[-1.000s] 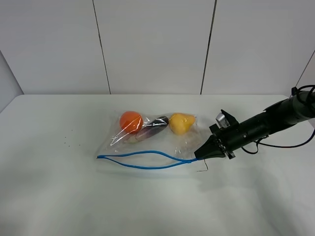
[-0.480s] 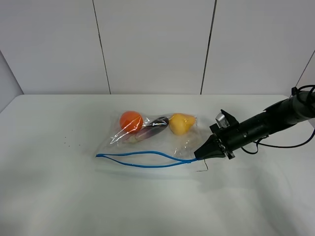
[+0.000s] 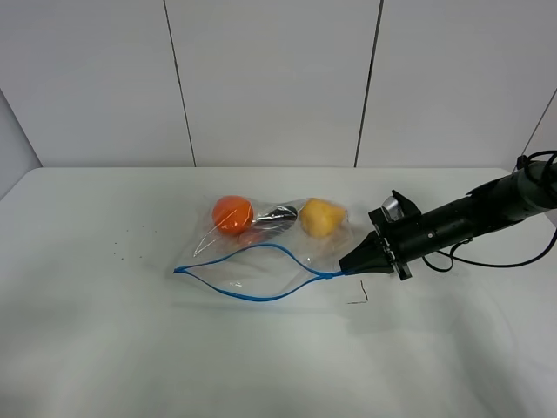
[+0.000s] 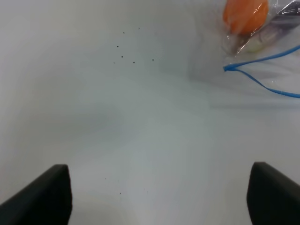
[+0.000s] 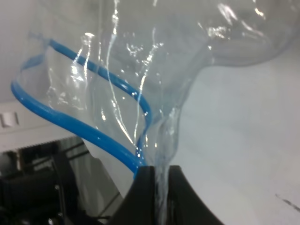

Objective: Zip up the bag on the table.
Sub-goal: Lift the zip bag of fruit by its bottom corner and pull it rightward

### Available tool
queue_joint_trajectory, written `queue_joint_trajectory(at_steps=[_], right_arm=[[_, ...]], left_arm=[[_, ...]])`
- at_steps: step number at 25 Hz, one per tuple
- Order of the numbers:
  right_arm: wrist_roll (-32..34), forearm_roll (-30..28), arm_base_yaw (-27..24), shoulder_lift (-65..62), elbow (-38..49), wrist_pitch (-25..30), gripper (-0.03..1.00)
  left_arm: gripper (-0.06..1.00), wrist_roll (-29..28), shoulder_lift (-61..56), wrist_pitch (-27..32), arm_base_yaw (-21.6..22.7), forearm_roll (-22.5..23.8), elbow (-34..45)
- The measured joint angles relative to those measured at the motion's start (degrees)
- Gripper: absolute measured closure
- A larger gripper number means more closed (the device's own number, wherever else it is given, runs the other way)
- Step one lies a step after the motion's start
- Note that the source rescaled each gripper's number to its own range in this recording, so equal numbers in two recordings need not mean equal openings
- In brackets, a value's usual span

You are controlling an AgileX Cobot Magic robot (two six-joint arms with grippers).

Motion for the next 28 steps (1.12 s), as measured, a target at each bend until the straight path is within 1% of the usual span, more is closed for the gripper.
queue_joint_trajectory(at_steps=[6,15,21,28], right_arm=[[2.1,0.8,0.0,-2.4,0.0,0.1,0.97],[6.8,4.6,0.0,-8.5,0.1,0.1,0.97],[7.5,7.4,0.0,-11.2,0.1,0.1,0.97],[7.8,7.9,0.0,-11.4,0.0,0.1,0.97]], left_arm=[[-0.06,0.0,0.0,0.0,0.0,0.0,0.0],[-0.06,0.0,0.0,0.0,0.0,0.0,0.0],[-0.06,0.0,0.0,0.0,0.0,0.0,0.0],[-0.06,0.0,0.0,0.0,0.0,0.0,0.0]])
